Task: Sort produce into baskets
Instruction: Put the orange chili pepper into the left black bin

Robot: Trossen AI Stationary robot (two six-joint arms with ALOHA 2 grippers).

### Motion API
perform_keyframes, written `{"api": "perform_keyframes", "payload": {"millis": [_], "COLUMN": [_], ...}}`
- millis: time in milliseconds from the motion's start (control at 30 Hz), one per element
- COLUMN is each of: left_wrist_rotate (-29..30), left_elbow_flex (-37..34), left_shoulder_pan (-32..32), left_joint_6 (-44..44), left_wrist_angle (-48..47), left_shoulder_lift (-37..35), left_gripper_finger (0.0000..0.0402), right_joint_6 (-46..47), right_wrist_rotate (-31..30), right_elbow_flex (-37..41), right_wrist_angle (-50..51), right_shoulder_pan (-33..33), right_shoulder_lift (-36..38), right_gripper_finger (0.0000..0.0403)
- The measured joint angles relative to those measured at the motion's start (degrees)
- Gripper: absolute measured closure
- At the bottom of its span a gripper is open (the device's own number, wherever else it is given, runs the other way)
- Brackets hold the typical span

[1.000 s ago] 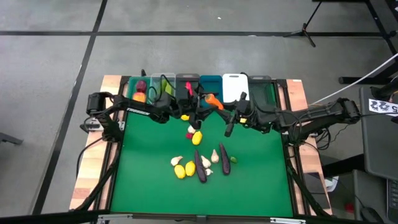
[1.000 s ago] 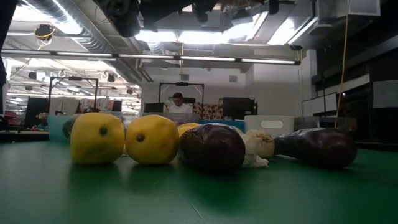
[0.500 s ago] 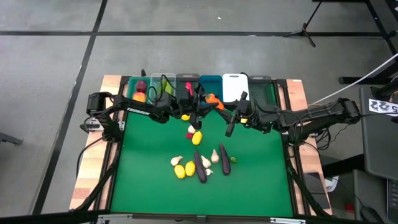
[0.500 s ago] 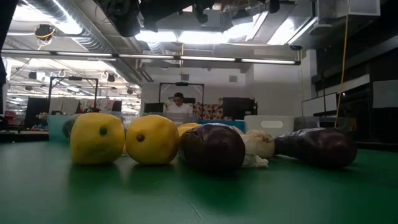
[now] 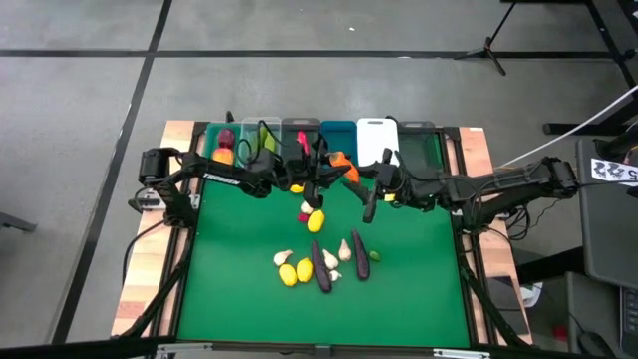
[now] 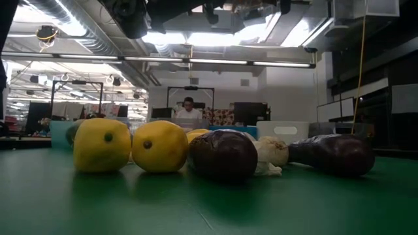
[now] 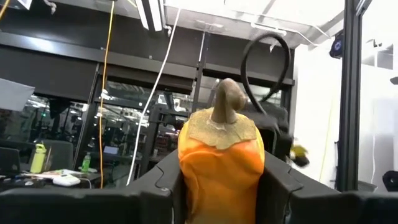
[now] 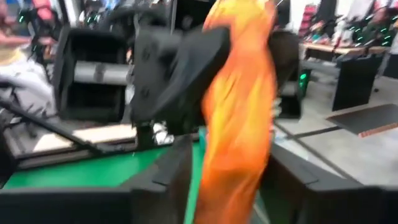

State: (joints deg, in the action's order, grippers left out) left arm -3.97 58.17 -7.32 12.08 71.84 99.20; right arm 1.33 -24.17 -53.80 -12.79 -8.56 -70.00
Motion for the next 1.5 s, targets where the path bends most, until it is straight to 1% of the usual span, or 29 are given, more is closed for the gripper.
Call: {"api": "perform_keyframes", "payload": {"millis": [167,233,333,400,467,567,667,733,800,933,1000,1100,1233,1400,1500], "left_wrist_rotate": [0.37,0.45,0.34,0.9,2.08,5.38,6.72,9.15,13.77,25.42,28.42,28.76,28.89,28.6,26.19], "left_elbow_flex": [0.0,0.0,0.0,0.0,0.0,0.0,0.0,0.0,0.0,0.0,-0.02,-0.02,-0.02,-0.02,-0.02], "left_shoulder_pan": [-0.95,-1.52,-3.11,-4.63,-6.42,-8.88,-11.19,-12.62,-13.96,-17.0,-18.82,-21.86,-25.44,-27.05,-26.34], "left_joint_6": [-0.01,-0.02,0.13,0.06,-0.19,-0.65,-0.63,-0.16,1.06,3.5,6.67,12.56,19.02,23.29,20.16], "left_wrist_angle": [-0.22,-0.67,-2.36,-6.48,-12.71,-21.1,-25.39,-28.89,-34.61,-48.21,-53.66,-60.61,-69.56,-76.35,-76.9], "left_shoulder_lift": [-0.49,-0.71,-1.0,-1.89,-3.56,-5.42,-6.25,-6.32,-6.28,-6.27,-6.25,-6.25,-6.17,-5.95,-5.95], "left_gripper_finger": [0.0282,0.0283,0.0283,0.0283,0.0283,0.0283,0.0283,0.0283,0.0284,0.0284,0.0284,0.0284,0.0279,0.0236,0.0207], "right_joint_6": [1.78,3.16,5.23,7.01,9.01,11.38,12.21,12.28,12.41,13.94,14.39,15.81,16.99,17.75,17.74], "right_wrist_rotate": [0.88,0.8,-0.21,-0.93,-1.73,-2.75,-3.38,-3.53,-3.55,-4.21,-6.15,-7.81,-8.31,-8.27,-8.29], "right_elbow_flex": [0.0,0.02,0.02,0.02,0.02,0.03,0.04,0.04,0.04,0.04,0.04,0.04,0.04,0.04,0.05], "right_wrist_angle": [3.78,5.21,9.47,14.1,18.62,23.62,25.01,25.28,25.8,28.69,30.09,31.9,32.81,32.87,32.88], "right_shoulder_pan": [0.0,-0.07,-0.04,-0.04,-0.1,-0.11,-0.06,-0.04,-0.04,-0.04,-0.04,-0.04,-0.04,-0.04,-0.04], "right_shoulder_lift": [-0.02,-0.07,-0.02,0.0,0.02,0.04,0.04,0.07,0.09,0.11,0.11,0.11,0.11,0.11,0.11], "right_gripper_finger": [0.0152,0.0126,0.0101,0.0093,0.009,0.0091,0.0095,0.0097,0.0097,0.0098,0.0098,0.0098,0.0098,0.0098,0.0098]}}
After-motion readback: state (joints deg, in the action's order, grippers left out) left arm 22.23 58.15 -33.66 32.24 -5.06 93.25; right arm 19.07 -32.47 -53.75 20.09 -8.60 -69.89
